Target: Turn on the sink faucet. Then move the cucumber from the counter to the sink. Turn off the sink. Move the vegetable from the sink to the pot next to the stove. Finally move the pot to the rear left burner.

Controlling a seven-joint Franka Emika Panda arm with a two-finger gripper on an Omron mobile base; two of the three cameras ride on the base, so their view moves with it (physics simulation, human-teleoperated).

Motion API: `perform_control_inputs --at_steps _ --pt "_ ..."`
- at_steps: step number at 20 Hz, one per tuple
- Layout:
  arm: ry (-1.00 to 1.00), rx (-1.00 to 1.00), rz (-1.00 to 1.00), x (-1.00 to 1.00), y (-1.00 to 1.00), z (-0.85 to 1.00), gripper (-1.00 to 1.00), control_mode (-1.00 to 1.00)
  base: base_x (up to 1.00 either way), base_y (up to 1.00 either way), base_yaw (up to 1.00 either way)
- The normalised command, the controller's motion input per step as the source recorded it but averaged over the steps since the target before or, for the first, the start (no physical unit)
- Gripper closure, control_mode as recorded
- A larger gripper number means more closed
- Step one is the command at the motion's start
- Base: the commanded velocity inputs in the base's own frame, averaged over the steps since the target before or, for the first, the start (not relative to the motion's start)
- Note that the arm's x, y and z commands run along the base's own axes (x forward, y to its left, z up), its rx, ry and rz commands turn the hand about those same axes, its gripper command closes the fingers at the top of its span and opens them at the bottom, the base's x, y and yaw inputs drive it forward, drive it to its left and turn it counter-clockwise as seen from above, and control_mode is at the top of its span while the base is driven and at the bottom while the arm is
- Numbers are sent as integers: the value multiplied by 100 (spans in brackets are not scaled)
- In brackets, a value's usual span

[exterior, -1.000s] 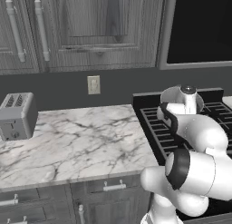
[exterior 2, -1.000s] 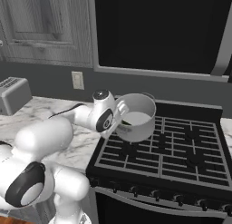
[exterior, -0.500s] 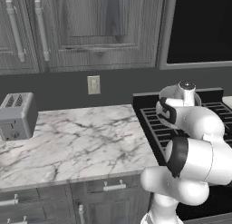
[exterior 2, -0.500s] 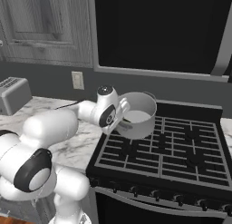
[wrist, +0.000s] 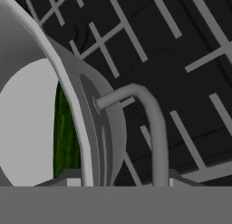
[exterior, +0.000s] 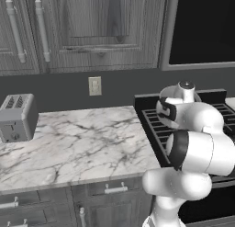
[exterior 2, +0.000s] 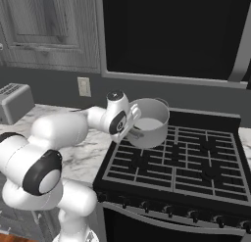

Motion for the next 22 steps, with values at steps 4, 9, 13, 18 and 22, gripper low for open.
perform_control_inputs --at_steps 4,9,13,18,22 --pt "0 0 0 21 0 0 100 -100 0 0 0" --pt "0 0 0 15 0 0 100 -100 0 0 0" --pt "0 0 0 3 0 -2 100 -100 0 0 0" --pt "0 0 0 2 0 -6 100 -100 0 0 0" --pt "0 0 0 3 0 -6 100 -100 0 0 0"
